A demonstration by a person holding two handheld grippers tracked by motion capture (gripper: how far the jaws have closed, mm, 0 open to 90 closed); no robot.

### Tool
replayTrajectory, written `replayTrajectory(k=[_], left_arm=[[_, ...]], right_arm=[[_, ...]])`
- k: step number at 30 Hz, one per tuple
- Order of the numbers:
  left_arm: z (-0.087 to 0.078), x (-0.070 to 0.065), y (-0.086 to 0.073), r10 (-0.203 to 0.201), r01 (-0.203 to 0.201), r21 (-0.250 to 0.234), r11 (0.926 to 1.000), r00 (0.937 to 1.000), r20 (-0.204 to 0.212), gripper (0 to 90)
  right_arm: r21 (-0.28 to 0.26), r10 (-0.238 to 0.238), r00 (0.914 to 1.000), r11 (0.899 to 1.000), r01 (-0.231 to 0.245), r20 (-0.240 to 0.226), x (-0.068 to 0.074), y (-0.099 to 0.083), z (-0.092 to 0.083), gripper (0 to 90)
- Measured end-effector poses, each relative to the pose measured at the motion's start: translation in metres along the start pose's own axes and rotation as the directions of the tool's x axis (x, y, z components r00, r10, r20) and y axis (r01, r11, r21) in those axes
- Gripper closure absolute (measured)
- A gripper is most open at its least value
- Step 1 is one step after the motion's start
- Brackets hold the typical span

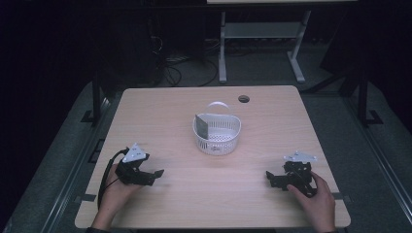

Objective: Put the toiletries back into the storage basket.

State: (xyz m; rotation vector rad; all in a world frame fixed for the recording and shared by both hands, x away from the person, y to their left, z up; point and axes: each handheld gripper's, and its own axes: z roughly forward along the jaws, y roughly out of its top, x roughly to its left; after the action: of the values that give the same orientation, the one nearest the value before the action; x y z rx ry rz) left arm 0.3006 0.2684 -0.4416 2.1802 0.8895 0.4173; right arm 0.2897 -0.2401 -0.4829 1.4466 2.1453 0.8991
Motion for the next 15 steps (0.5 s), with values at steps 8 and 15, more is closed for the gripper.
replayTrajectory(k=[8,15], left_arm=[[0.001,0.001,-0.020,-0.018,0.019,0.035,0.9992,0.9996,-0.020,13.6],[0.000,0.002,-0.034,0.002,0.000,0.045,0.9990,0.9993,-0.037,12.9]], right_arm=[[0.000,0.002,1.0000,1.000,-0.002,0.000,0.000,0.000,0.000,1.0],[0.000,0.002,1.0000,1.000,-0.002,0.000,0.000,0.000,0.000,1.0]])
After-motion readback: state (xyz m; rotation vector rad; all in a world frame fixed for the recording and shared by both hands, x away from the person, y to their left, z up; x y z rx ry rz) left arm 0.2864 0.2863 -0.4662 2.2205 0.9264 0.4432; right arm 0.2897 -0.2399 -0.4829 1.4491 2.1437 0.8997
